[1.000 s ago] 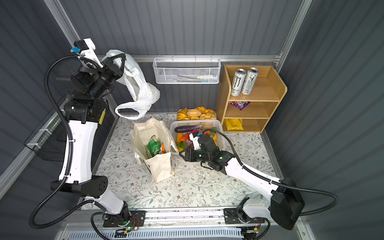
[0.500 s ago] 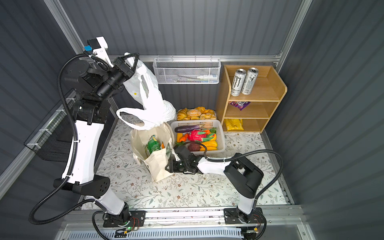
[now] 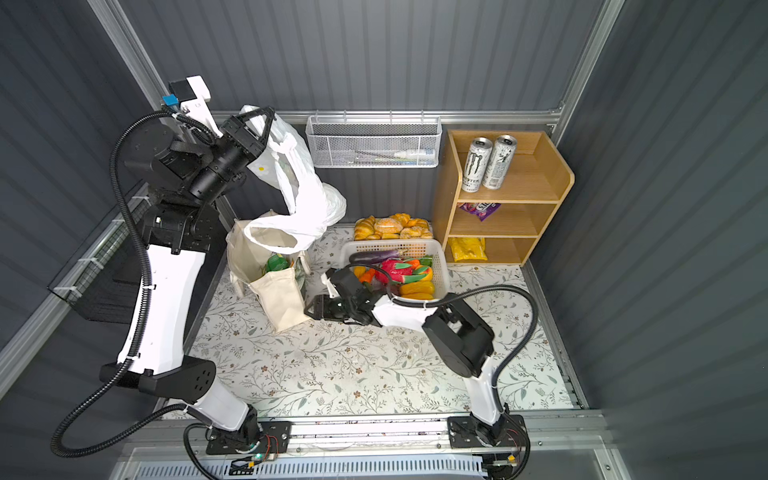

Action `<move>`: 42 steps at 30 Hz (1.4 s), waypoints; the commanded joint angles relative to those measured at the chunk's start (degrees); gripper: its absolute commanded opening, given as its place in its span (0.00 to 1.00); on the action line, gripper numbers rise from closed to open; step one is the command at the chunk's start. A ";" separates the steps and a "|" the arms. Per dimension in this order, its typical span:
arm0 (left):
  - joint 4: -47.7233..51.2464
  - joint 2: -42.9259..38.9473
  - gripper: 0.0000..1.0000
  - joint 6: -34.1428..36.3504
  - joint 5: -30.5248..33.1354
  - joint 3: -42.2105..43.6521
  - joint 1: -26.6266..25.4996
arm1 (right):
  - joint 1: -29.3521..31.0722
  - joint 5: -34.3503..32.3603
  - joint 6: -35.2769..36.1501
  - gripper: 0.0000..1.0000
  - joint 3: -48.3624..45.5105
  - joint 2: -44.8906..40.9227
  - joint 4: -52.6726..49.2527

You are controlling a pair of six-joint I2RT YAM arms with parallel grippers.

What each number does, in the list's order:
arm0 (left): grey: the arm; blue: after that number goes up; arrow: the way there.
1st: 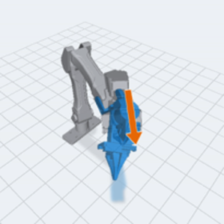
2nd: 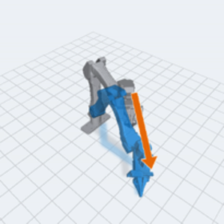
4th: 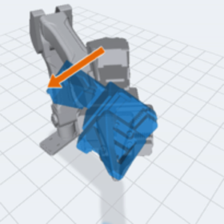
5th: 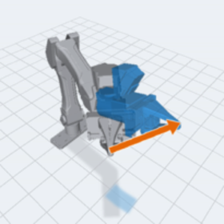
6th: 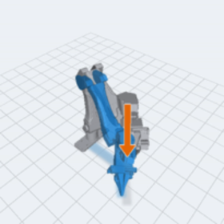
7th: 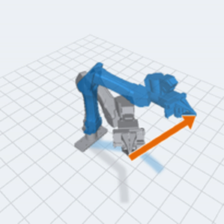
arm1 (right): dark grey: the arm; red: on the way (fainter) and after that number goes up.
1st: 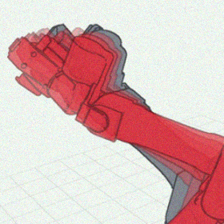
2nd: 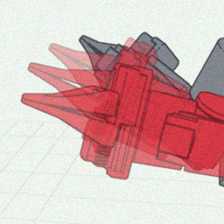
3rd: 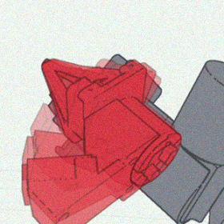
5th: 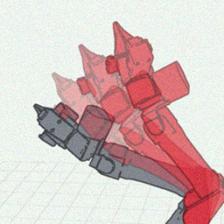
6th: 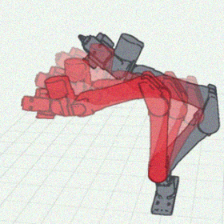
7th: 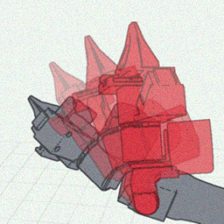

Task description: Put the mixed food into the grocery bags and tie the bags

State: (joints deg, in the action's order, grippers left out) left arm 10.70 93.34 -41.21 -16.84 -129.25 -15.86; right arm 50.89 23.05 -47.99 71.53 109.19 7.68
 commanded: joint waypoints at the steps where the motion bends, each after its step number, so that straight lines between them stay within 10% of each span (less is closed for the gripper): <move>1: -2.78 -1.39 0.00 -1.35 -1.46 2.27 -0.49 | -3.47 -0.96 0.85 0.60 -8.99 -14.54 -3.24; 10: -3.42 -3.06 0.00 -2.56 -4.69 7.99 -1.02 | -22.47 -25.21 13.21 0.73 -9.56 -36.11 -39.40; 22: -4.99 -4.61 0.00 -4.14 -5.32 13.80 -2.96 | -39.51 -26.73 20.24 0.76 -3.85 -21.10 -41.77; 42: -8.06 -5.63 0.00 -5.41 -5.51 17.17 -3.83 | -40.26 -17.86 20.34 0.04 -13.08 -22.47 -36.66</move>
State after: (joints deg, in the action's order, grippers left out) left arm 4.95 89.36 -45.74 -21.10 -112.51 -19.20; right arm 11.03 5.93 -26.57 60.69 89.19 -27.68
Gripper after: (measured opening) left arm 0.048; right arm 0.177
